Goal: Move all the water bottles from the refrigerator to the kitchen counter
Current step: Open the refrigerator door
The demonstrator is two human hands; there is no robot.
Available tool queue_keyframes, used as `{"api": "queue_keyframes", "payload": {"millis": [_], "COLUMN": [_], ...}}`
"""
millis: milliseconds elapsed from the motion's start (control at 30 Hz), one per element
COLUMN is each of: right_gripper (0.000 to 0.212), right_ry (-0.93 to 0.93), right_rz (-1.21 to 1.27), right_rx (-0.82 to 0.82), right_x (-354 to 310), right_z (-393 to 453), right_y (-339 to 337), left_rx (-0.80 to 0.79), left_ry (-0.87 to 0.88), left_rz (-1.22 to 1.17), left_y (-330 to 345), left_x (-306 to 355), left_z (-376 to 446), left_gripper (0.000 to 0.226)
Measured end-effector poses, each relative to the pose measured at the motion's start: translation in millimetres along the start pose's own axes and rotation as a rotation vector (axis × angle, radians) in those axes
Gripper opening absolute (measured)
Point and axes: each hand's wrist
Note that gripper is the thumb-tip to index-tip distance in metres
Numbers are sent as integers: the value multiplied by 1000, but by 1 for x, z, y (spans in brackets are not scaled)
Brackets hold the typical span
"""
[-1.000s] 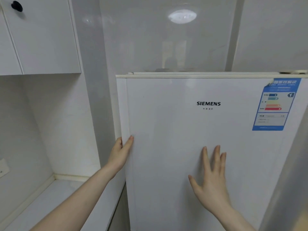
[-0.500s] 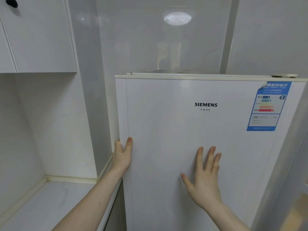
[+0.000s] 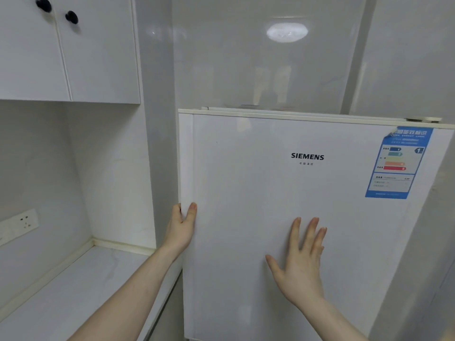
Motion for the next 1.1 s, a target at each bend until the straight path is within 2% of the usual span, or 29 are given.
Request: {"api": "queue_keyframes", "payload": {"millis": [167,367,633,800,967,1100], "right_gripper": [119,120,118,108,99,90], "right_ry": [-62,-134,-172,-193,-288,-303], "right_rz": [53,112,277,410,513,608], "right_rx": [-19,-18,9,18,-20,-48], "right_x": [9,18,21,19,0,-22], "right_z": [-13,-36,-69,-97,-140,-175], "right_y": [-14,-31,-53,-69,-98,-140], "left_rx": [70,131,160,140,110,60], "left_ry": [8,12,6,3,52,101], "left_rz": [12,54,-7,-17,-62,-100], "left_y": [-4,-23,-32,-40,-41,-41], "left_x": [1,-8,-7,-11,-8,-11], "left_z": [-29,-73,-156,-206,-257,-292], "left_gripper": [30,40,30,47,22,15]}}
Point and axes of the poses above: each hand's wrist, its own z-axis towards the middle knuckle, its own y-axis out of the palm, x = y × z, and after that the axes turned 11 degrees about -y, right-handed
